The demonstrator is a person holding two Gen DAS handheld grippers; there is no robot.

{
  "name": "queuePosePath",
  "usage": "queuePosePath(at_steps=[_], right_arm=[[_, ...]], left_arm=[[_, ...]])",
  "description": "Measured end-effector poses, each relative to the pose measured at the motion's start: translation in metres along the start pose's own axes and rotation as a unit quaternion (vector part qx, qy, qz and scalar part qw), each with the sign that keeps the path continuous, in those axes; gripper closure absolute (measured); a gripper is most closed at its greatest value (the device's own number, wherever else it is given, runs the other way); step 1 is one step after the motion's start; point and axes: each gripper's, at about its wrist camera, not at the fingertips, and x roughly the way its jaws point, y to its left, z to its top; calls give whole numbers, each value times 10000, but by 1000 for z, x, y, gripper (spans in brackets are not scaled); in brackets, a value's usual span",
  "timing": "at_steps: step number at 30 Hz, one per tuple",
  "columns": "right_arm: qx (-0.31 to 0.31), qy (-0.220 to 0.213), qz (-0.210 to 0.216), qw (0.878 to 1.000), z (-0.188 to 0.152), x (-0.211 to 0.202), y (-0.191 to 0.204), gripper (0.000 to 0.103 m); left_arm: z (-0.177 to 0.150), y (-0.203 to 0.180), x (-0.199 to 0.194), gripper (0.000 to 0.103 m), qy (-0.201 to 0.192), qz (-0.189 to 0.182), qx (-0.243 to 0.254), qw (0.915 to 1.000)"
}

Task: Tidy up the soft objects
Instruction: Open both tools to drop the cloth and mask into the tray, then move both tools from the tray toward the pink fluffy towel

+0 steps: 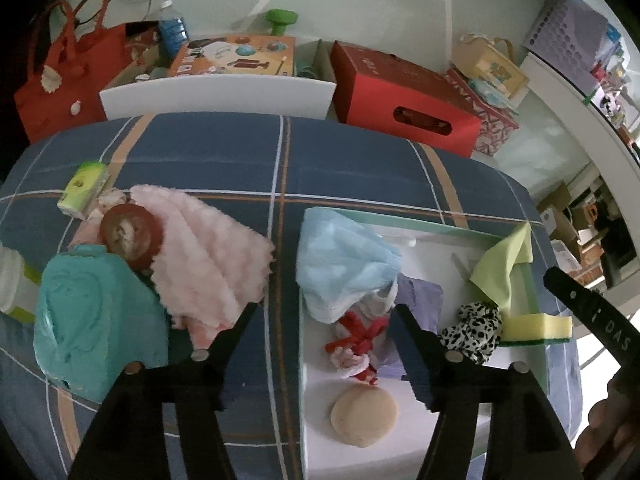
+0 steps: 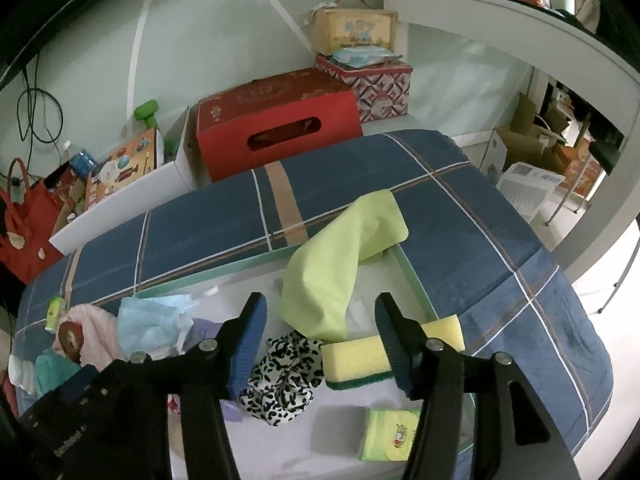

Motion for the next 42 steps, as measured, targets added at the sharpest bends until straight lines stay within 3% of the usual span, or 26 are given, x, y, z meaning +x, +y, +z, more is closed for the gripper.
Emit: queuePosePath(at_steps=[4, 6, 9, 12, 22, 30, 42], right_arm=[[-29, 2, -19, 10000, 0, 0, 1, 36], [-43, -1, -37, 10000, 0, 0, 1, 29], [-77, -4, -58, 10000, 0, 1, 2, 24], [-125, -2, -160, 9998, -1, 2, 4, 15], [-263, -30, -27, 9996, -4, -1, 21, 15], [-571, -88, 269, 9980, -12, -7, 58, 15], [-1368, -58, 1057, 9849, -32, -15, 137, 15]], left_arm=[[2, 5, -3, 22, -52, 59, -69, 9999], [3, 8, -5, 16, -117, 81, -102, 9998], [5, 12, -11, 0, -278, 202, -175, 9993], [6, 18, -16, 0, -406, 391, -261, 9981], [12, 37, -35, 0, -652, 436, -535, 9955], [17, 68, -59, 0, -984, 366, -959, 9898], [17, 152, -104, 0, -1522, 1017, -1749, 9674]])
